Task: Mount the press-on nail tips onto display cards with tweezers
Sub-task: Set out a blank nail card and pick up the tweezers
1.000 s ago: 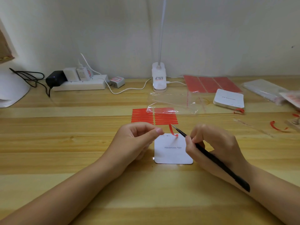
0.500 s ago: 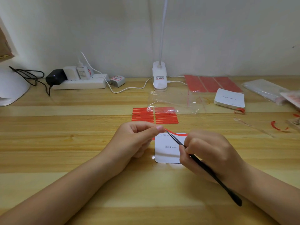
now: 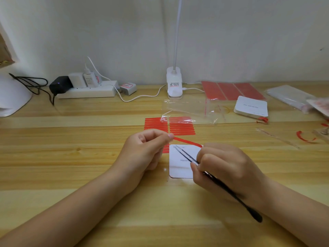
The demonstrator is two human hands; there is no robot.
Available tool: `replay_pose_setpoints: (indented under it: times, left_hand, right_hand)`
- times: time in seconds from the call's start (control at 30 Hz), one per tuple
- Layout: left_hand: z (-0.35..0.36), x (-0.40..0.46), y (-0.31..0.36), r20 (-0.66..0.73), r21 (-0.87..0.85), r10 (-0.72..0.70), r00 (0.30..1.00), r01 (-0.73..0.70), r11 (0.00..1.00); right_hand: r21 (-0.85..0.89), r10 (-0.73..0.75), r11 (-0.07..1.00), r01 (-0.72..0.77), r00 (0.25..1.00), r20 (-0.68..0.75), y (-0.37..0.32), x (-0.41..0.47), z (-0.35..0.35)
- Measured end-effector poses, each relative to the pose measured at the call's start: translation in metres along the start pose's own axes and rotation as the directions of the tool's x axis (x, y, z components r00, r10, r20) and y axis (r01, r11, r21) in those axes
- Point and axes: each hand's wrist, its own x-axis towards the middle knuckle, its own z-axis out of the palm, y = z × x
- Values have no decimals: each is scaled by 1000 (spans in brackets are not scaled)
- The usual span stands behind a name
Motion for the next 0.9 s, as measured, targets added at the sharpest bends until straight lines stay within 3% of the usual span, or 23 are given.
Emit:
replay_pose_setpoints:
  times: [0.17,0.3,0.43,0.57,0.7,0.9]
  left_hand:
    - [-2,0,0,-77,-90,4,997,-11,996]
    - [-2,-2,-1,-91,-100,33,995,-42,994]
    - [-2,-2,0,-98,-113,27,995,-38,993]
    - [-1,-2,0,-96,-117,38,995,-49,992]
    - [0,-1,0,-86,-95,42,995,-50,994]
    - [0,-1,0,-71,-71,55,996,-60,996]
  right_hand:
    - [89,138,988,-127,982,-126,2,-7,4]
    - [294,401,901,-320,873,-278,6,-9,-2]
    - [480,643,730,-487,727,-241,9,-8,-9]
    - [592,771,571,-569,620,-147,8,0,-6]
    - [550,778,542,-635,627,-42,10,3,-4]
    - [480,726,600,-640,688,11,13,4,-1]
